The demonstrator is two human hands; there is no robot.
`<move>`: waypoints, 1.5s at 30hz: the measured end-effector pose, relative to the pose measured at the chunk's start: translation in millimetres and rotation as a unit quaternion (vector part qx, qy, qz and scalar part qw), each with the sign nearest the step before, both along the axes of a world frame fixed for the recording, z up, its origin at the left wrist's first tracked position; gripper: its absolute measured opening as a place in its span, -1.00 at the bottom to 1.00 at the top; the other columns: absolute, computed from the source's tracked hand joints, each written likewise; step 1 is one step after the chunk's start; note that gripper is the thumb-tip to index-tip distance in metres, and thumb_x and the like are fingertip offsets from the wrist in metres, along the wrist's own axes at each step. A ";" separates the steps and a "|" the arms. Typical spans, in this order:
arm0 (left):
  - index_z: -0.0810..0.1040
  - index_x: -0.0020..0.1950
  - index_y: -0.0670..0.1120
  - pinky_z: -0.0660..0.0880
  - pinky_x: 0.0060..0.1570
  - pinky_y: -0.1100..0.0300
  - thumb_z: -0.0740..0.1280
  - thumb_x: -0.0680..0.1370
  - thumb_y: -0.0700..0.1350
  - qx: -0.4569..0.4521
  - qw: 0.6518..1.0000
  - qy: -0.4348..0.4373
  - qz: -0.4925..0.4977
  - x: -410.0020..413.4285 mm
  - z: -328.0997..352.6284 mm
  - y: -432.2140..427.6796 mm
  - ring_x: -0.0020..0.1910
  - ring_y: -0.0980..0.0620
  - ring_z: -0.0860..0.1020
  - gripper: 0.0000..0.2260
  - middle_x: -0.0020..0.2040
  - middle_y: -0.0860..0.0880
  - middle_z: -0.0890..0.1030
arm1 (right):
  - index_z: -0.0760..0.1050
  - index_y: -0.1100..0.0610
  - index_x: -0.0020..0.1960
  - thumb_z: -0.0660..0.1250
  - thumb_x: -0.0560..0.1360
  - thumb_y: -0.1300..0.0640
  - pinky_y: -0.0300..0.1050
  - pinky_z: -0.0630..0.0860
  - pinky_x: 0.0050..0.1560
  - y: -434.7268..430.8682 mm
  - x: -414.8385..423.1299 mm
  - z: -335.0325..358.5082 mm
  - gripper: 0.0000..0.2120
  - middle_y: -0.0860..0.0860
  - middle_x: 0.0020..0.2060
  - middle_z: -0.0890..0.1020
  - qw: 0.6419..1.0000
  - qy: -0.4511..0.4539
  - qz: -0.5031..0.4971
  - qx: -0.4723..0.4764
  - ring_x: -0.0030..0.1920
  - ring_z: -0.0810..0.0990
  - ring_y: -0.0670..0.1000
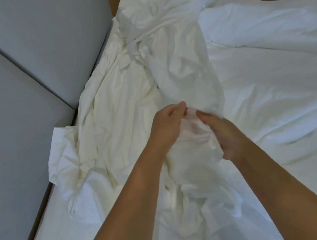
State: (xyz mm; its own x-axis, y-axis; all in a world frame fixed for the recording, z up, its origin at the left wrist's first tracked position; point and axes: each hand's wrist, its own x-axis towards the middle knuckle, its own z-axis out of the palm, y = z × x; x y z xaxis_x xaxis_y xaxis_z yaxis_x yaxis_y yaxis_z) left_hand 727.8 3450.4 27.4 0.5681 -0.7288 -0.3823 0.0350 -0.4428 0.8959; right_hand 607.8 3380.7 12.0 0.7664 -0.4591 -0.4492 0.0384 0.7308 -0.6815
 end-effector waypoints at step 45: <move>0.46 0.04 0.06 0.42 0.09 0.22 0.26 0.50 0.19 -0.036 0.971 -0.229 0.067 -91.7 -7.0 25.7 0.08 0.07 0.49 -0.75 0.05 0.07 0.53 | 0.65 0.25 -0.40 0.35 0.25 0.19 -0.23 0.55 -0.43 -8.4 -68.8 3.9 -0.84 0.11 -0.45 0.64 0.994 -0.066 -0.040 0.076 -0.42 0.65 0.03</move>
